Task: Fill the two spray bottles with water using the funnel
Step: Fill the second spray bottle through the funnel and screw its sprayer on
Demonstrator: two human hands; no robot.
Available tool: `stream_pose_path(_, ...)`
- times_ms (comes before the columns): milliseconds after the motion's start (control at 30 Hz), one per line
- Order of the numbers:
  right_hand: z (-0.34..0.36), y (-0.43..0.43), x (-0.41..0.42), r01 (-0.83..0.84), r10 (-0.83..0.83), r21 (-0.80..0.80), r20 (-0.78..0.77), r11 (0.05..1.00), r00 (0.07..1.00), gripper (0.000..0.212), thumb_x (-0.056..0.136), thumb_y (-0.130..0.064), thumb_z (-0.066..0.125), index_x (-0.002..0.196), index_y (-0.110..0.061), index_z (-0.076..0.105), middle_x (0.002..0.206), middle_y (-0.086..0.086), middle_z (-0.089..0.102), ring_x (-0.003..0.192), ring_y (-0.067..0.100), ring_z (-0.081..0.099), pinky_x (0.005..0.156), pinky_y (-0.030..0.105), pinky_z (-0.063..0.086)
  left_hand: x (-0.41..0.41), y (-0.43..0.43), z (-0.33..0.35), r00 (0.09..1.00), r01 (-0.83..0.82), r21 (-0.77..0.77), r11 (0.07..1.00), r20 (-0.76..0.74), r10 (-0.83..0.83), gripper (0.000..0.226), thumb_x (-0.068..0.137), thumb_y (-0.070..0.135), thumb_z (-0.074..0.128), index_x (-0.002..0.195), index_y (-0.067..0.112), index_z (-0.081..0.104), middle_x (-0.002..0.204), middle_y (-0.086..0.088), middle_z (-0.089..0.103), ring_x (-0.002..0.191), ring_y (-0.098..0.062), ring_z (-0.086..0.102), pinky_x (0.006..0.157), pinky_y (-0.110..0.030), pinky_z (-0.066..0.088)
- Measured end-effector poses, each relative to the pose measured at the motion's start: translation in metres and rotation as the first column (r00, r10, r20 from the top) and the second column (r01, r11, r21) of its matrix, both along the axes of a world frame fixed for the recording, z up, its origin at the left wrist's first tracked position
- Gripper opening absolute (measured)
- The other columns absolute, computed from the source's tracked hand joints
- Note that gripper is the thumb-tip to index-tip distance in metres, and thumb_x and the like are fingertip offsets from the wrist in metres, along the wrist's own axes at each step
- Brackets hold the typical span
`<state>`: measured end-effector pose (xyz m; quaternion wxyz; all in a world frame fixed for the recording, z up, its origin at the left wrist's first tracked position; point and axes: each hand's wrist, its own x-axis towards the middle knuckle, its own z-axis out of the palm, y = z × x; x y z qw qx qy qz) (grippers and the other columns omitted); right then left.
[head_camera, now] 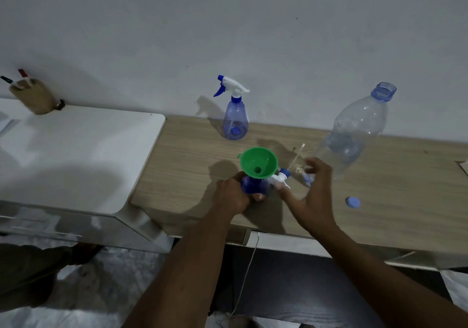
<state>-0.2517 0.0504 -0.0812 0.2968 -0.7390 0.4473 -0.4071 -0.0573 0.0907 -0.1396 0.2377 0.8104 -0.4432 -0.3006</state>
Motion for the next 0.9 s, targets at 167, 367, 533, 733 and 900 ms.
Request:
stream_pose_path(167, 0.024, -0.026, 0.037, -0.321, 0.321, 0.040, -0.243, 0.946, 0.915, 0.112, 0.057, -0.074, 0.079, 0.146, -0.026, 0.029, 0.144, -0.002, 0.039, 0.129, 0.016, 0.045, 0.106, 0.040, 0.044, 0.002, 0.003, -0.001, 0.999, 0.036, -0.045, 0.998, 0.030, -0.035, 0.047, 0.082, 0.041, 0.076, 0.127, 0.034, 0.063, 0.112, -0.008, 0.074, 0.104, -0.031, 0.066, 0.085, -0.032, 0.051)
stream_pose_path(367, 0.024, -0.040, 0.057, -0.348, 0.366, 0.114, -0.267, 0.931, 0.891, 0.111, 0.056, -0.056, 0.089, 0.145, -0.027, 0.031, 0.136, 0.000, 0.050, 0.122, 0.016, 0.051, 0.100, 0.042, 0.049, 0.000, 0.001, -0.003, 1.000, -0.001, -0.037, 0.999, -0.011, 0.001, 0.065, 0.062, 0.069, 0.082, 0.117, 0.041, 0.062, 0.107, 0.006, 0.074, 0.100, -0.020, 0.066, 0.086, -0.032, 0.054)
stream_pose_path(533, 0.032, -0.040, 0.057, -0.345, 0.356, 0.091, -0.242, 0.934, 0.903, 0.109, 0.056, -0.054, 0.091, 0.144, -0.028, 0.031, 0.133, -0.002, 0.052, 0.119, 0.013, 0.052, 0.096, 0.034, 0.049, 0.001, -0.001, -0.006, 0.995, -0.036, -0.015, 0.999, -0.089, 0.034, 0.066, 0.062, 0.062, 0.087, 0.119, 0.043, 0.061, 0.112, 0.006, 0.072, 0.105, -0.019, 0.064, 0.090, -0.033, 0.053)
stream_pose_path(733, 0.041, -0.041, 0.057, -0.354, 0.365, 0.091, -0.251, 0.931, 0.897, 0.109, 0.056, -0.059, 0.089, 0.143, -0.030, 0.031, 0.130, -0.002, 0.053, 0.117, 0.016, 0.054, 0.095, 0.042, 0.052, 0.000, -0.001, -0.009, 0.990, -0.068, -0.038, 0.997, -0.129, 0.063, 0.064, 0.050, 0.070, 0.085, 0.107, 0.052, 0.060, 0.103, 0.011, 0.072, 0.105, -0.021, 0.062, 0.090, -0.041, 0.055)
stream_pose_path(900, 0.043, -0.043, 0.056, -0.361, 0.368, 0.081, -0.288, 0.929, 0.884, 0.108, 0.057, -0.061, 0.087, 0.144, -0.027, 0.032, 0.133, 0.001, 0.052, 0.118, 0.016, 0.054, 0.095, 0.042, 0.052, 0.001, -0.002, -0.010, 0.988, -0.073, -0.032, 0.997, -0.137, 0.068, 0.073, 0.046, 0.074, 0.082, 0.112, 0.053, 0.059, 0.108, 0.009, 0.071, 0.107, -0.021, 0.062, 0.091, -0.041, 0.055)
